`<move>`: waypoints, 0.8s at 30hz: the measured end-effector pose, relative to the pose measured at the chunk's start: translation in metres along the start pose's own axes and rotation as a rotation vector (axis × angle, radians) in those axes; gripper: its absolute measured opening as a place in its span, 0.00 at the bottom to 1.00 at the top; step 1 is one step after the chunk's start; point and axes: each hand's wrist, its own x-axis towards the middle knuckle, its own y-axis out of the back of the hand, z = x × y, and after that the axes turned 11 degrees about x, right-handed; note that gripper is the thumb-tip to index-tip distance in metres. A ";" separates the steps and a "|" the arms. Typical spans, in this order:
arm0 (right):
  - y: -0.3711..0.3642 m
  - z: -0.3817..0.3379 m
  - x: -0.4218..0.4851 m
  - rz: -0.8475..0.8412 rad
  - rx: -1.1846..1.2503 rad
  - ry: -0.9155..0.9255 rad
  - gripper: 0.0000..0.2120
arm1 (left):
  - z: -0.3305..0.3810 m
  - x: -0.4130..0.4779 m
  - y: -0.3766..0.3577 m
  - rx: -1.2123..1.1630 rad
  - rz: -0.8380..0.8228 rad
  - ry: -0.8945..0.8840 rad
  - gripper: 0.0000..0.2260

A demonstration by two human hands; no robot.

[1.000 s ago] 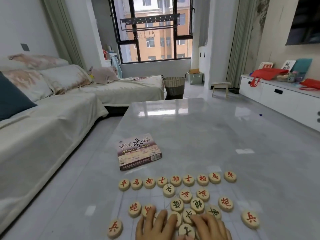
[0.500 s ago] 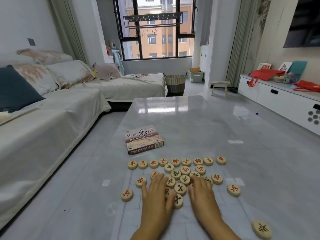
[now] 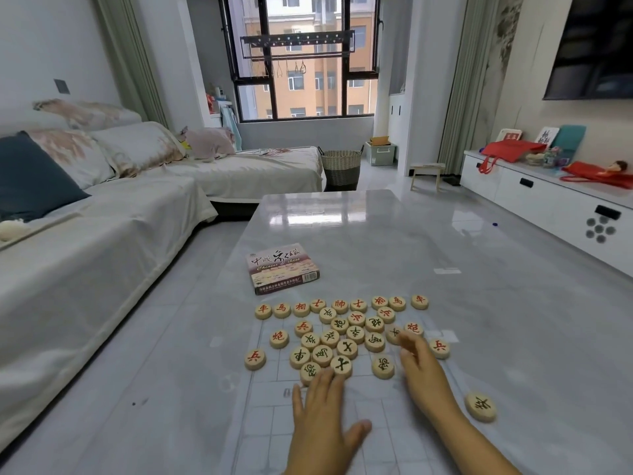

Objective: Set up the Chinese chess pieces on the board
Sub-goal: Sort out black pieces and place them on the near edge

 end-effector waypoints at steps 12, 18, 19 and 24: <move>0.077 0.014 -0.043 0.112 -0.637 -0.196 0.23 | -0.003 -0.009 -0.003 -0.278 0.129 0.068 0.26; 0.066 0.025 -0.053 0.159 -0.635 -0.038 0.16 | 0.005 -0.041 0.004 -0.296 -0.020 -0.288 0.18; 0.066 0.026 -0.054 0.162 -0.631 -0.026 0.16 | 0.012 -0.048 0.000 -0.199 -0.087 -0.375 0.16; 0.066 0.026 -0.054 0.166 -0.541 -0.010 0.18 | 0.023 -0.076 -0.026 0.131 0.087 -0.475 0.12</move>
